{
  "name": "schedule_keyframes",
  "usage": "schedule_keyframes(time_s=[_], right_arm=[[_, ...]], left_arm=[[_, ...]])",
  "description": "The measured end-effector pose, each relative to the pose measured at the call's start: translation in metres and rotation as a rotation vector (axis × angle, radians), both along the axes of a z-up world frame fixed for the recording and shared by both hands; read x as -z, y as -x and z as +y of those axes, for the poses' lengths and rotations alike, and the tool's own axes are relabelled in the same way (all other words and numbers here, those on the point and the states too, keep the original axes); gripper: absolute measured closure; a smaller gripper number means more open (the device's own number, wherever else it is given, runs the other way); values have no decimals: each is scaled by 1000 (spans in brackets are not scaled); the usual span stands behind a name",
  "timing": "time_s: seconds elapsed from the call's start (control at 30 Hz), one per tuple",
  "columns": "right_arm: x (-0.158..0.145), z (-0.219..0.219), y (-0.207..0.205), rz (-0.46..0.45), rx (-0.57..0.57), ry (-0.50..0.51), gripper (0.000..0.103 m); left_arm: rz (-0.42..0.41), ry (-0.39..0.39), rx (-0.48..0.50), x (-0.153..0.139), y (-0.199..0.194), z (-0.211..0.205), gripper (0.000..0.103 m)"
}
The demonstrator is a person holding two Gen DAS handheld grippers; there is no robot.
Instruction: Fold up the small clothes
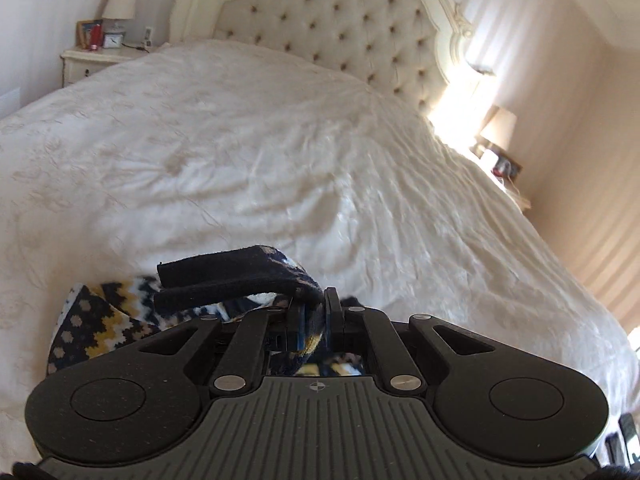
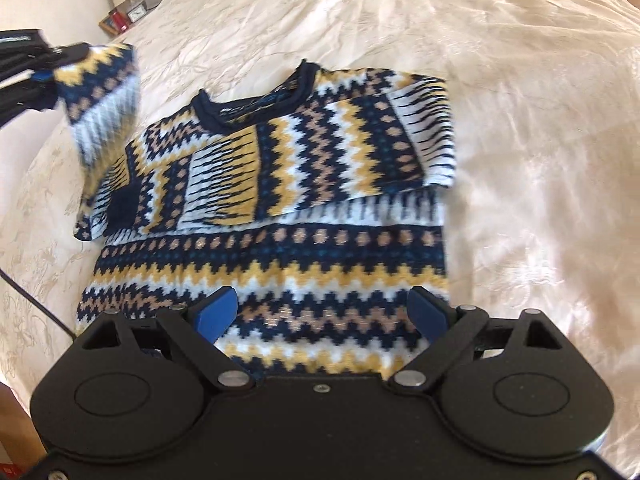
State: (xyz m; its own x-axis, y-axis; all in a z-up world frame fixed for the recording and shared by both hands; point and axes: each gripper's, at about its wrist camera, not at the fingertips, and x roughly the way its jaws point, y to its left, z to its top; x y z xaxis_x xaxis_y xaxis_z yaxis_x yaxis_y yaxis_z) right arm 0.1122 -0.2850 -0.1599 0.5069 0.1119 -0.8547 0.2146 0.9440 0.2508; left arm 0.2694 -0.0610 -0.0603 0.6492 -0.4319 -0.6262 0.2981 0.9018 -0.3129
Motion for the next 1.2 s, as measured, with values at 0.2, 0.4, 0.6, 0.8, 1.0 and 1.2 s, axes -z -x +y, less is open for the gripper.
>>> schedule_keyframes(time_s=[0.2,0.4,0.6,0.8,1.0,1.2], right_arm=[[-2,-18,8,-4,35,-10,10],[0,-20,9,-1,47,-13,10],[0,-13,0,-7,56,-22,10],[2,-6,-18,-11,55,-24,10],[2,-7,-47,-35,52,-72,10],[2,-11,-79,-54,55,-62,3]], left_arm=[[89,-29,120,26,11,-50,94],[69,-38,218,16,27,-68,82],[70,-134,194,18,32,-40,69],[151,-262,80,36,19,18,69],[211,-314,-7,51,2,71,63],[240,-323,-88,62,-16,99,58]])
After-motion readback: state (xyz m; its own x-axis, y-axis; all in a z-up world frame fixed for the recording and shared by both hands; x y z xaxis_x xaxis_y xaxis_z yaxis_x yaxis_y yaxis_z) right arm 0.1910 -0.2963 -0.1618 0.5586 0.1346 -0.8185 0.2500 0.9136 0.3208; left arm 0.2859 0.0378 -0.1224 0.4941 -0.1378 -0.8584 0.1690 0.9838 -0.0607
